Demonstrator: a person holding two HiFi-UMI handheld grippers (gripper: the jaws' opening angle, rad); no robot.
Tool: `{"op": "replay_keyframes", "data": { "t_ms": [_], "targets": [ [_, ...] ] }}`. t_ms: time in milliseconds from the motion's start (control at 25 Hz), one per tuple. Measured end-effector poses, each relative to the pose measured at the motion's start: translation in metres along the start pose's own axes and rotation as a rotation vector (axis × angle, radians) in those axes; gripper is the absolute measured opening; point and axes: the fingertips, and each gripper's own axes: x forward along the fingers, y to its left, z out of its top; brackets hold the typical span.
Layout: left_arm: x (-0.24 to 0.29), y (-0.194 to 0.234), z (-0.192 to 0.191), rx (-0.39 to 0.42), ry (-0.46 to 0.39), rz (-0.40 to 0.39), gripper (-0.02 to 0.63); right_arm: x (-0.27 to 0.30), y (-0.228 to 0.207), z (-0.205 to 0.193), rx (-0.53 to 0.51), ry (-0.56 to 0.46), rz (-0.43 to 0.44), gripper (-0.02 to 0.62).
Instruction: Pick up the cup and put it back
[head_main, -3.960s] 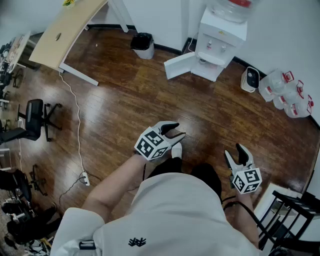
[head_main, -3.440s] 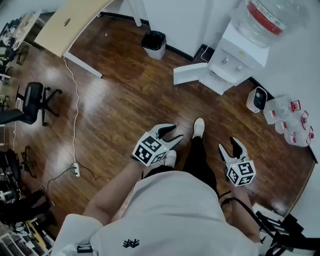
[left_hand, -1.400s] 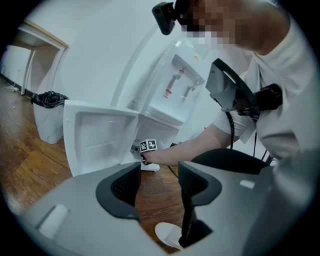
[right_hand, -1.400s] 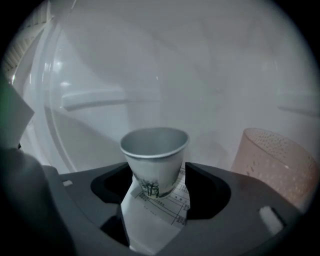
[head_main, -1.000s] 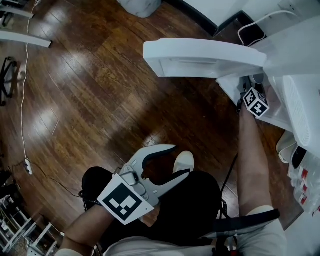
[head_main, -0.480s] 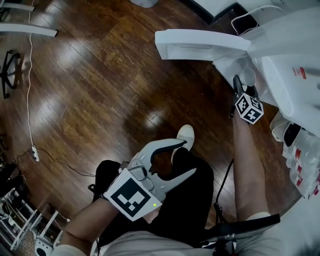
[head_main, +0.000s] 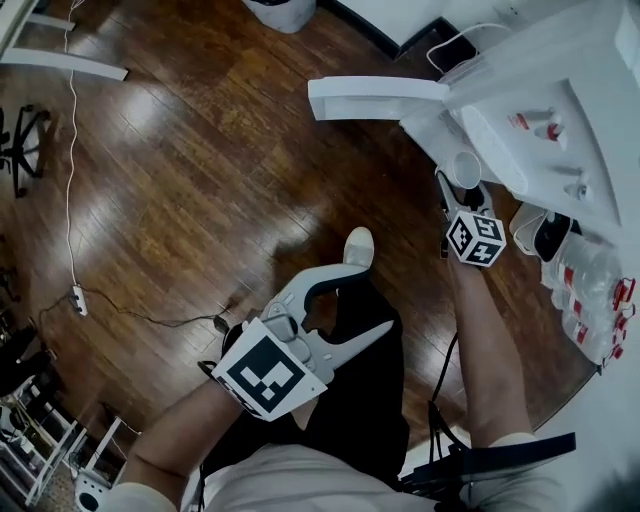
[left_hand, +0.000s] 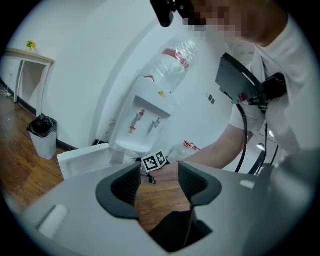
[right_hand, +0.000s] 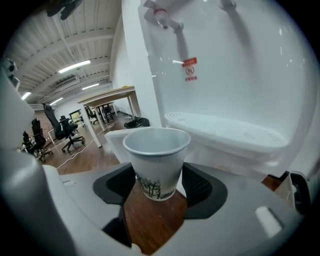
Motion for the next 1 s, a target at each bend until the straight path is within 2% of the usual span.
{"op": "replay_keyframes", "data": {
  "t_ms": [240,400,600,1000],
  "targets": [
    [-0.025,-0.038,0.047,0.013,0.017,-0.005,0.219,-0.084,0.045,0.043,-0.019,0.003,0.058,0.292],
    [-0.04,-0.066,0.075,0.015,0.03,-0.009,0.219,-0.143,0.073,0.084,-0.019,-0.024,0.089,0.292],
    [-0.062,-0.104,0.102,0.056,0.04,-0.02,0.219,-0.221,0.11,0.138,-0.045,-0.055,0.113,0.293],
    [-0.113,-0.162,0.138,0.103,0.066,-0.048,0.225,-0.357,0.163,0.225,-0.107,-0.119,0.097,0.293]
  ]
}}
